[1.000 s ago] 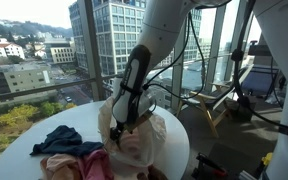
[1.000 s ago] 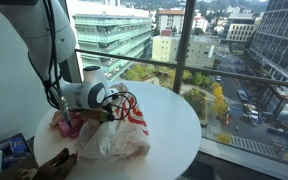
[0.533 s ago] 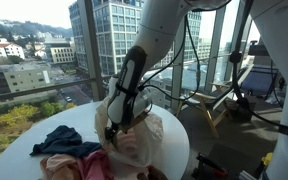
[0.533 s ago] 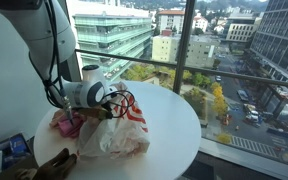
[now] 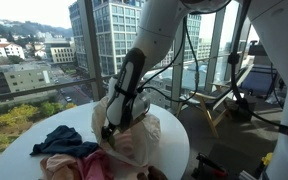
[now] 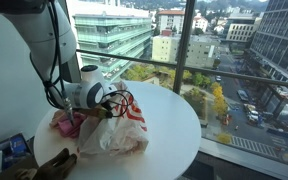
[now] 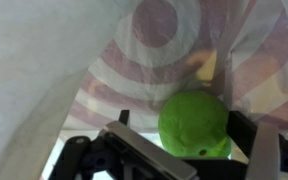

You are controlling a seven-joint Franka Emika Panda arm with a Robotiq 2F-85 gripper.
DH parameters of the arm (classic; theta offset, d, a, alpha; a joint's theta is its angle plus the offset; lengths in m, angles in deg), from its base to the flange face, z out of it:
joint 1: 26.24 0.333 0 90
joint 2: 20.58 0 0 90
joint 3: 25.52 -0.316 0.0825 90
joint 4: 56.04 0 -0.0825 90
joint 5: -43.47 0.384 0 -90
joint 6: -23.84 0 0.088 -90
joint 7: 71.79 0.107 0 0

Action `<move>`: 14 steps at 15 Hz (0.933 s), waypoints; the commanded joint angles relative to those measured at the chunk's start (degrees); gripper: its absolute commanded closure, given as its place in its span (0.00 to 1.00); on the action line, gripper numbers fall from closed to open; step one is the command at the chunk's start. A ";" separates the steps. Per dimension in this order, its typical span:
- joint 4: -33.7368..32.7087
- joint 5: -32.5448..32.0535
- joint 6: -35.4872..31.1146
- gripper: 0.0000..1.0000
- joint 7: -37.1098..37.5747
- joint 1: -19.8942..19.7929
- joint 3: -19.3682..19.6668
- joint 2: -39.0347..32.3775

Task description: Take the items out of the white plastic bag.

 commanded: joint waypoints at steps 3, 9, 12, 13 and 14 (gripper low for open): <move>-4.38 4.34 -5.32 0.00 -3.07 -6.31 -7.26 -6.00; -8.83 4.00 -10.07 0.00 -4.11 -6.07 -5.42 -10.82; -8.87 3.71 -12.04 0.27 -5.54 -6.34 -4.89 -11.40; -8.38 3.71 -12.43 0.34 -5.86 -6.52 -4.98 -11.25; -7.64 3.67 -12.76 0.42 -6.06 -6.45 -4.87 -10.77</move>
